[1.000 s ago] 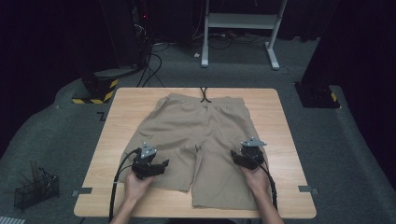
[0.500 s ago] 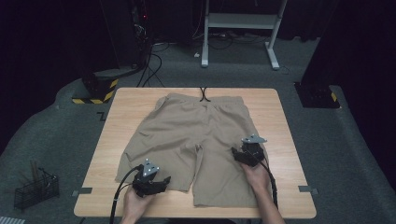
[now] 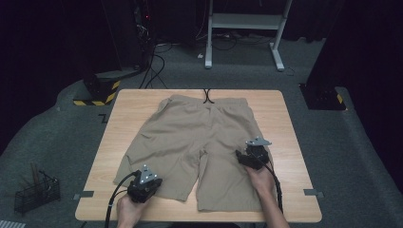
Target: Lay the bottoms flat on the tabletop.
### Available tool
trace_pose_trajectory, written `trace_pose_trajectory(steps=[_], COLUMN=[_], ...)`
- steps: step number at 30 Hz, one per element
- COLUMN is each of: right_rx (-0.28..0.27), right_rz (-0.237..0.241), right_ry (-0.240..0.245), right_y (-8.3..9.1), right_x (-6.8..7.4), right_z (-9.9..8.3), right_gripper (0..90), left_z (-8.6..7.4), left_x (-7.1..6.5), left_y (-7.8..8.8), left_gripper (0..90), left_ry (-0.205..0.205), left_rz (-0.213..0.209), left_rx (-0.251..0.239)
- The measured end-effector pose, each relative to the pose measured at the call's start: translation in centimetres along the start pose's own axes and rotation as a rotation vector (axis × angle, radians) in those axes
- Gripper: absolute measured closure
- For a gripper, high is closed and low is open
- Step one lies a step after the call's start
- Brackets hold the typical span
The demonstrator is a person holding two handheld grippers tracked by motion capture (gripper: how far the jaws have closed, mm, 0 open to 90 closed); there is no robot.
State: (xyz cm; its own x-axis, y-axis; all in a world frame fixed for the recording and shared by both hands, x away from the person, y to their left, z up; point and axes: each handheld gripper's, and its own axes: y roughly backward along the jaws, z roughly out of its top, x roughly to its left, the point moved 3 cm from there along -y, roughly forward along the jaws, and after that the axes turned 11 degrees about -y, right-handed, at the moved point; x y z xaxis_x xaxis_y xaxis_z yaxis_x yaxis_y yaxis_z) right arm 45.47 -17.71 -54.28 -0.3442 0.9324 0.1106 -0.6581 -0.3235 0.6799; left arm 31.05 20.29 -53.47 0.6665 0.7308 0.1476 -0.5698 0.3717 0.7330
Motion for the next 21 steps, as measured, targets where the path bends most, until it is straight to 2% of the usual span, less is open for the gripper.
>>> trace_pose_trajectory(steps=[2, 4, 6, 8, 9, 10, 12, 15, 17, 21], right_rx=[0.0, 0.001, 0.001, 0.001, 0.001, 0.002, 0.001, 0.002, 0.002, 0.002], right_rz=[0.001, 0.003, 0.003, 0.004, 0.004, 0.004, 0.004, 0.004, 0.005, 0.005], right_ry=[0.003, 0.005, 0.007, 0.007, 0.007, 0.007, 0.007, 0.007, 0.004, 0.004], right_y=[0.0, 0.0, 0.0, 0.0, 0.0, 0.0, 0.0, 0.0, 0.0, 0.0], right_x=[0.0, 0.0, 0.0, 0.0, 0.0, 0.0, 0.0, 0.0, 0.0, 0.0], right_z=[0.0, 0.0, 0.0, 0.0, 0.0, 0.0, 0.0, 0.0, 0.0, 0.0], right_gripper=[40.7, 40.6, 40.5, 40.5, 40.5, 40.5, 40.4, 40.4, 40.3, 40.4], left_z=[-0.3, -0.3, -0.2, -0.2, -0.2, -0.3, -0.4, -0.5, -0.8, -1.7], left_x=[-0.1, 0.1, 0.5, 0.9, 0.9, 0.9, 0.9, 1.0, 0.9, 0.4], left_y=[0.6, 0.7, 0.2, -0.7, -0.9, -1.0, -1.0, -0.6, -0.3, 0.8], left_gripper=[89.2, 69.8, 52.0, 45.6, 45.2, 48.2, 63.6, 84.1, 88.7, 89.1], left_ry=[0.01, 0.031, 0.067, 0.087, 0.095, 0.102, 0.092, 0.071, 0.08, 0.082], left_rz=[-0.001, 0.034, 0.052, 0.069, 0.081, 0.094, 0.096, 0.076, 0.05, 0.03], left_rx=[-0.031, -0.046, -0.03, -0.014, -0.035, -0.053, -0.08, -0.062, -0.05, -0.044])
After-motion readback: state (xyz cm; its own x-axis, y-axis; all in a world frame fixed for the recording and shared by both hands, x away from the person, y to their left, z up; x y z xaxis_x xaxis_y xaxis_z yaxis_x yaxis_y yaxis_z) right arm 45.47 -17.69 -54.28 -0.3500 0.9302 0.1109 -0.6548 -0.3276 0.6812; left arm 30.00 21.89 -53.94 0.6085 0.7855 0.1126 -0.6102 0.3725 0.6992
